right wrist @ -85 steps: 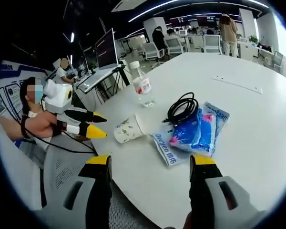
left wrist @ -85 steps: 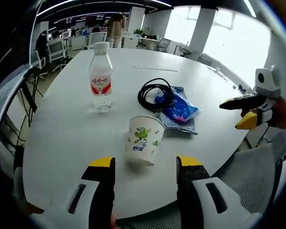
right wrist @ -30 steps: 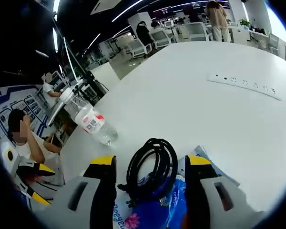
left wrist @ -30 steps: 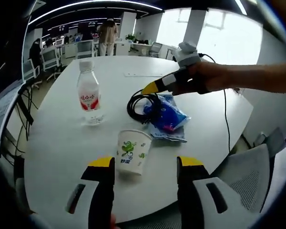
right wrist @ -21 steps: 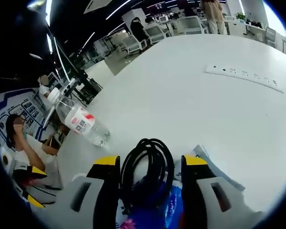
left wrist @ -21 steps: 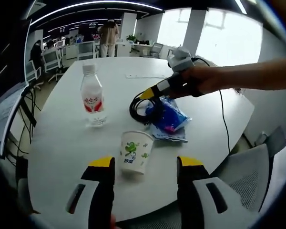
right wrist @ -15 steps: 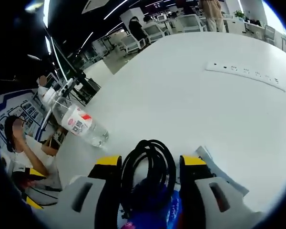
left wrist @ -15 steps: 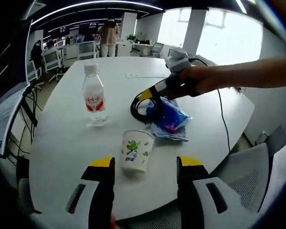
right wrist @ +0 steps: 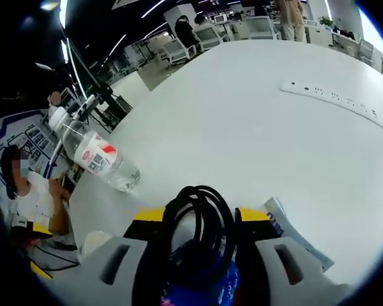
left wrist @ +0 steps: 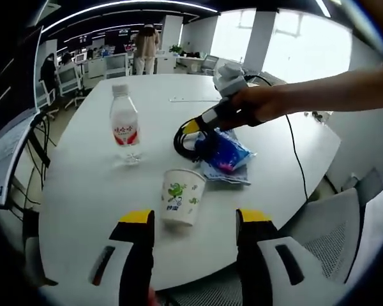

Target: Arrange the tabletop items into an orderly group along one side of the table until the central work area is clear of visible clutter.

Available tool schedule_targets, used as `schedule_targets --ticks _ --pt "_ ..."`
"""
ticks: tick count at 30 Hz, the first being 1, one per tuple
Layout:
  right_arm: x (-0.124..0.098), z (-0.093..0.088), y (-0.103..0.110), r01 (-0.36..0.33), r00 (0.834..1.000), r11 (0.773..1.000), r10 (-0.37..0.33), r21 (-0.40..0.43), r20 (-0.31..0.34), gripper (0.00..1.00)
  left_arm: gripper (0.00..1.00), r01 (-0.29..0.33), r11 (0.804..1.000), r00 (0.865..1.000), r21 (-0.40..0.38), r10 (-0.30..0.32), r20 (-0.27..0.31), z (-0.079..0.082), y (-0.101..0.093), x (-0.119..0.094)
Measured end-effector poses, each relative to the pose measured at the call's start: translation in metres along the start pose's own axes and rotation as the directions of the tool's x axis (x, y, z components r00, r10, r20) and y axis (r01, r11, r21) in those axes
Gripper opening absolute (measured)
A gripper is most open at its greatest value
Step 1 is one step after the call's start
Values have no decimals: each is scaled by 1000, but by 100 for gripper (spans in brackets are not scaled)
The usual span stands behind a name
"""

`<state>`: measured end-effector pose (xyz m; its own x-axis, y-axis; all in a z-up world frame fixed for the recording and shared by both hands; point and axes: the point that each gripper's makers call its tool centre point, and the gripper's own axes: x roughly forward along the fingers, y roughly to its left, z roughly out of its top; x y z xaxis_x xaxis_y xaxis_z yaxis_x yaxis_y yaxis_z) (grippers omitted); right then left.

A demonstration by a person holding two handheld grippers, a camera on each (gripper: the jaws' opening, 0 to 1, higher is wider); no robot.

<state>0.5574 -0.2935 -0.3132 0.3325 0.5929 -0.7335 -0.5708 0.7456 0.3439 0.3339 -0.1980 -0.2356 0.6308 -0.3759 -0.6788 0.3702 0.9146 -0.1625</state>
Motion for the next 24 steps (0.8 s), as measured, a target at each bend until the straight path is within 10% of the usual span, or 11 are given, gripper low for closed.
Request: schedule_targets --ticks 12,24 --pt "2 4 -8 34 999 996 -36 -87 -11 9 52 2 1000 1000 -15 -1 15 3 1 2" --pt "-9 23 4 35 996 994 -27 -103 81 7 53 0 1000 999 -15 0 33 6 2 -1"
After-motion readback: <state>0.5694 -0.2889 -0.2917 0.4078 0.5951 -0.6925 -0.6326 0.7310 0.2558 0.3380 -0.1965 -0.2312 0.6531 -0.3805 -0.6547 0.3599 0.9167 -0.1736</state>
